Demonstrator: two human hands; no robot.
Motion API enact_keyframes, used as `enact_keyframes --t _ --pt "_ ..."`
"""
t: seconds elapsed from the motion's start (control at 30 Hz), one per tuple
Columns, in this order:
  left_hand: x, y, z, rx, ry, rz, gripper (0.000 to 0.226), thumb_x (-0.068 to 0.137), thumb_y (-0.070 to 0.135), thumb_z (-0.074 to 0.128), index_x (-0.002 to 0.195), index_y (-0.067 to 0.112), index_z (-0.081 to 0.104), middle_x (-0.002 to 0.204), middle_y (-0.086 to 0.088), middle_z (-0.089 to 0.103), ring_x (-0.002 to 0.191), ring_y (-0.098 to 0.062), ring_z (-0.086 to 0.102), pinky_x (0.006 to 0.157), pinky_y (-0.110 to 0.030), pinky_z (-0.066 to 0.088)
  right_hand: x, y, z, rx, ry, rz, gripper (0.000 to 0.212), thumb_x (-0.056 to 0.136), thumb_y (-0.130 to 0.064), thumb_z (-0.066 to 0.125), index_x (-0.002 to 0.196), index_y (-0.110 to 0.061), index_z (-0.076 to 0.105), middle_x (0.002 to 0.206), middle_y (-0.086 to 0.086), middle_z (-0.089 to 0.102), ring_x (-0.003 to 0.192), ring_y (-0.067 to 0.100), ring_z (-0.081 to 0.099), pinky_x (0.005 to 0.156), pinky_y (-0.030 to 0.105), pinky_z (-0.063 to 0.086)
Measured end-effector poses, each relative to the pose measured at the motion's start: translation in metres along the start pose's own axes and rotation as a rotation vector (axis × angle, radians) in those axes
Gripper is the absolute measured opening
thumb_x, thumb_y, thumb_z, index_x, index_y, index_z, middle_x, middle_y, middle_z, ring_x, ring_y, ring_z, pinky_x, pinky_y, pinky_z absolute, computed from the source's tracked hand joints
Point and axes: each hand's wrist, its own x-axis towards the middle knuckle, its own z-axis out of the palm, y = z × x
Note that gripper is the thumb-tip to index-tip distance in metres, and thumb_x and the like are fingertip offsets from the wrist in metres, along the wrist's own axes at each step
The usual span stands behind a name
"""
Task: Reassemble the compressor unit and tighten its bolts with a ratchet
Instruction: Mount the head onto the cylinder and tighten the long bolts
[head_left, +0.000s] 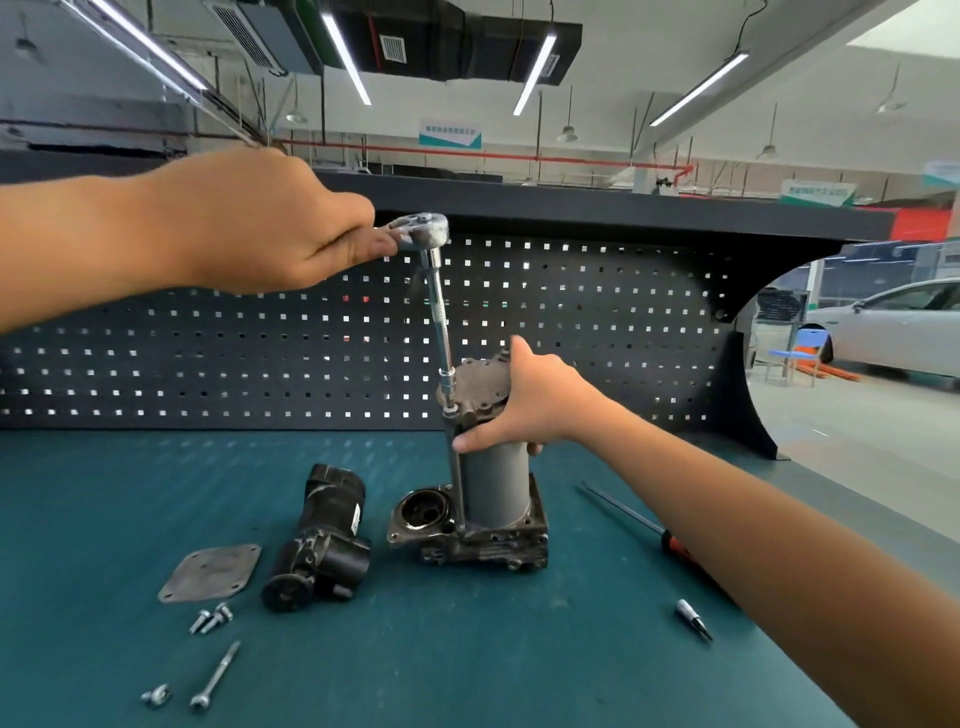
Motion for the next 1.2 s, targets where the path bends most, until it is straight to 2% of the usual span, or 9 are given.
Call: enact_keyframes --t 0.1,0.23,0.33,0.43,0.5,0.57,0.7,0.87,1.2 --pt "-0.003 0.004 0.006 0.045 -0.005 -0.100 0.070 0.090 0.061 0.001 0.064 0.014 0.045 0.035 0.011 0.028 0.029 -0.003 0.028 0.039 -0.017 0.015 0.006 0.005 -0.003 0.339 -0.057 0.098 0.064 0.060 -0.037 0.086 0.101 -0.010 0.044 0.083 0.005 0.060 0.051 0.013 0.057 0.048 0.027 0.051" --pt "0.005 0.016 0.010 0.011 -0.044 -0.220 0.049 0.082 0.057 0.006 0.058 0.022 0.029 0.041 0.002 0.033 0.037 -0.013 0.032 0.042 -0.024 0.022 0.006 0.014 -0.005 0.568 -0.179 0.121 0.047 0.066 -0.018 0.084 0.098 -0.012 0.050 0.071 0.004 0.054 0.048 0.011 0.046 0.043 0.022 0.035" --pt "0.015 0.023 0.010 0.021 -0.046 -0.232 0.046 0.080 0.057 0.003 0.058 0.023 0.024 0.043 0.002 0.033 0.038 -0.013 0.030 0.042 -0.024 0.018 0.005 0.025 -0.010 0.814 -0.208 0.198 0.030 0.074 -0.005 0.075 0.096 -0.009 0.055 0.077 0.006 0.055 0.061 0.013 0.050 0.049 0.021 0.043" --pt "0.022 0.026 0.009 0.060 -0.055 -0.235 0.046 0.080 0.055 0.001 0.057 0.022 0.023 0.044 0.002 0.031 0.039 -0.011 0.027 0.043 -0.024 0.014 -0.003 0.034 -0.011 1.261 -0.093 0.309 0.009 0.083 -0.008 0.065 0.090 -0.006 0.059 0.083 0.008 0.059 0.074 0.017 0.057 0.057 0.025 0.056" --pt "0.024 0.027 0.008 0.075 -0.067 -0.243 0.046 0.081 0.054 0.001 0.057 0.021 0.024 0.045 0.002 0.032 0.040 -0.011 0.027 0.043 -0.023 0.014 -0.007 0.036 -0.003 1.428 0.050 0.371 0.018 0.086 -0.007 0.062 0.101 0.002 0.058 0.096 0.015 0.058 0.081 0.022 0.059 0.058 0.029 0.058" --pt "0.024 0.027 0.009 0.083 -0.072 -0.263 0.046 0.085 0.053 0.006 0.057 0.021 0.024 0.046 0.001 0.032 0.040 -0.012 0.026 0.043 -0.024 0.014 -0.011 0.036 0.009 1.423 0.129 0.428 0.026 0.086 -0.014 0.064 0.100 0.006 0.055 0.097 0.018 0.057 0.076 0.023 0.060 0.051 0.028 0.057" --pt "0.022 0.033 0.007 0.078 -0.082 -0.299 0.044 0.091 0.048 0.015 0.058 0.021 0.024 0.048 0.000 0.032 0.043 -0.013 0.024 0.045 -0.025 0.014 -0.018 0.037 0.023 1.086 -0.012 0.520 0.054 0.083 -0.059 0.052 0.069 -0.007 0.054 0.056 0.006 0.059 0.039 0.014 0.050 0.038 0.017 0.039" --pt "0.012 0.040 0.000 0.047 -0.079 -0.334 0.046 0.092 0.048 0.017 0.057 0.019 0.026 0.048 0.000 0.031 0.044 -0.013 0.023 0.045 -0.026 0.015 -0.016 0.036 0.032 1.087 0.114 0.458 0.046 0.088 -0.052 0.043 0.059 -0.015 0.041 0.040 -0.005 0.039 0.034 0.010 0.028 0.035 0.020 0.023" --pt "-0.023 0.063 -0.016 -0.012 -0.038 -0.421 0.046 0.093 0.045 0.023 0.056 0.018 0.023 0.045 -0.001 0.029 0.040 -0.015 0.025 0.044 -0.024 0.014 -0.038 0.018 0.045 1.188 0.219 0.410 0.040 0.088 -0.045 0.046 0.061 -0.017 0.037 0.042 -0.004 0.036 0.035 0.010 0.024 0.034 0.020 0.021"
